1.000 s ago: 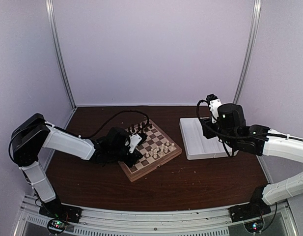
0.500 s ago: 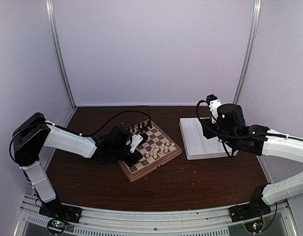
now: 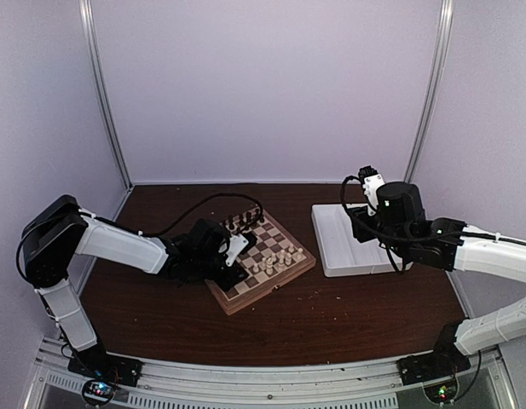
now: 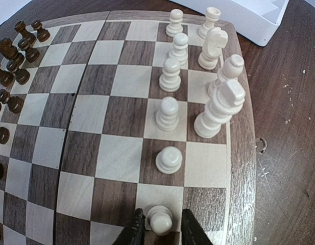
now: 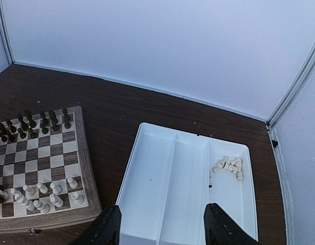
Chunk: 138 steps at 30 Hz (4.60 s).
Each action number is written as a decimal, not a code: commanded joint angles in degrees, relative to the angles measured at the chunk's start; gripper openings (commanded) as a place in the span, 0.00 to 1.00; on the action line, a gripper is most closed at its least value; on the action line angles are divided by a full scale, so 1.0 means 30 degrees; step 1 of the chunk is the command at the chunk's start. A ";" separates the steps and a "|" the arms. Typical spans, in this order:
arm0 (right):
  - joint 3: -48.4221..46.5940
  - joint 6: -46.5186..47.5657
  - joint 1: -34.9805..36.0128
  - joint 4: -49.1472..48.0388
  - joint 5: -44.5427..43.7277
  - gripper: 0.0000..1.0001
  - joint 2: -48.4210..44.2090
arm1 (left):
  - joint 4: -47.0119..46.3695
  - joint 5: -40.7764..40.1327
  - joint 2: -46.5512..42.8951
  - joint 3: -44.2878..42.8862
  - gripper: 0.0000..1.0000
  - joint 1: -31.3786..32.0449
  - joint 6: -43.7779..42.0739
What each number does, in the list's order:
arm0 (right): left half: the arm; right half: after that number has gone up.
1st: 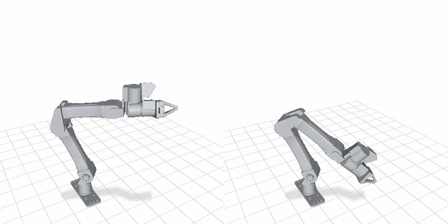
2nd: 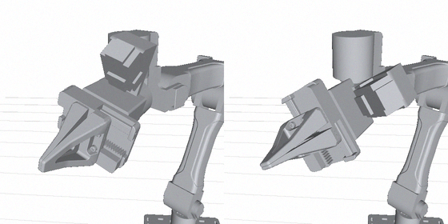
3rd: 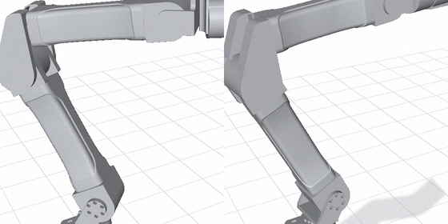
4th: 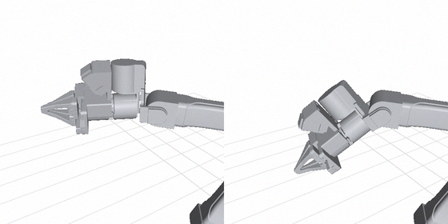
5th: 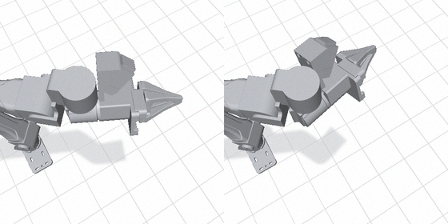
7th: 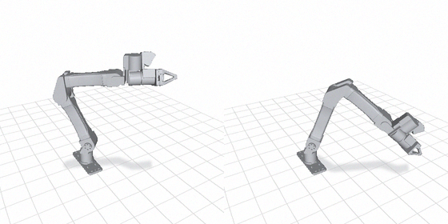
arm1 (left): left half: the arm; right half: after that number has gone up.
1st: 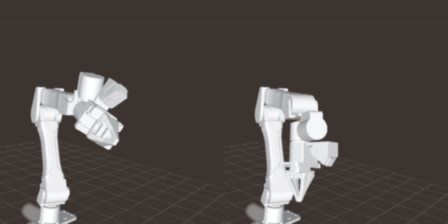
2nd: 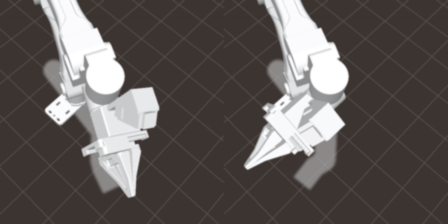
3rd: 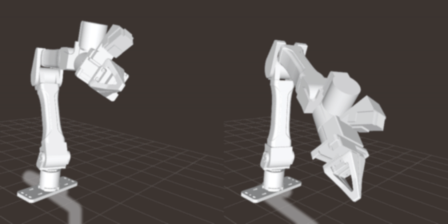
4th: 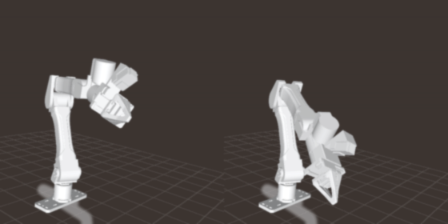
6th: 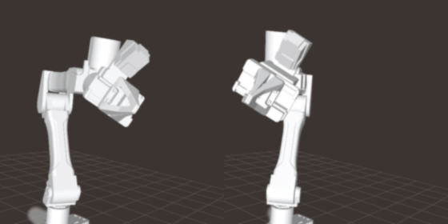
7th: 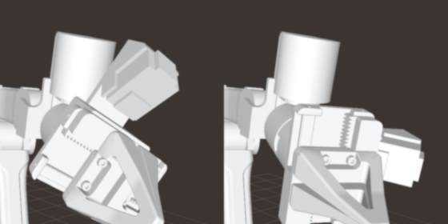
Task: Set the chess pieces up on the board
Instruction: Place the chess piece on the chessboard, then pick up the chess piece from the storage box.
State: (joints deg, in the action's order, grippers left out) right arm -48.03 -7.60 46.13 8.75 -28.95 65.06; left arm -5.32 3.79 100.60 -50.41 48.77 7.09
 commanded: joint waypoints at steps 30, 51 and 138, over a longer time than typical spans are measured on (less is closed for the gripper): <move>-0.0160 -0.1281 -0.1721 0.1518 0.1938 0.70 0.0190 | -0.0682 -0.0638 -0.2341 0.0523 0.51 0.0090 0.0735; -0.6199 -0.9144 -0.9744 0.7339 0.5442 0.37 0.9006 | 0.6462 -0.5116 -0.8836 -0.0611 0.98 0.0060 0.3419; -0.4205 -0.3612 -1.3208 0.6312 1.8045 0.06 0.9975 | 0.2053 -0.0176 -0.9697 0.1861 0.93 0.0060 0.4667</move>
State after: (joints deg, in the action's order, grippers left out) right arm -61.12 -19.22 6.76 29.50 20.03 94.83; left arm 3.62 2.85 71.68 -44.80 48.82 19.88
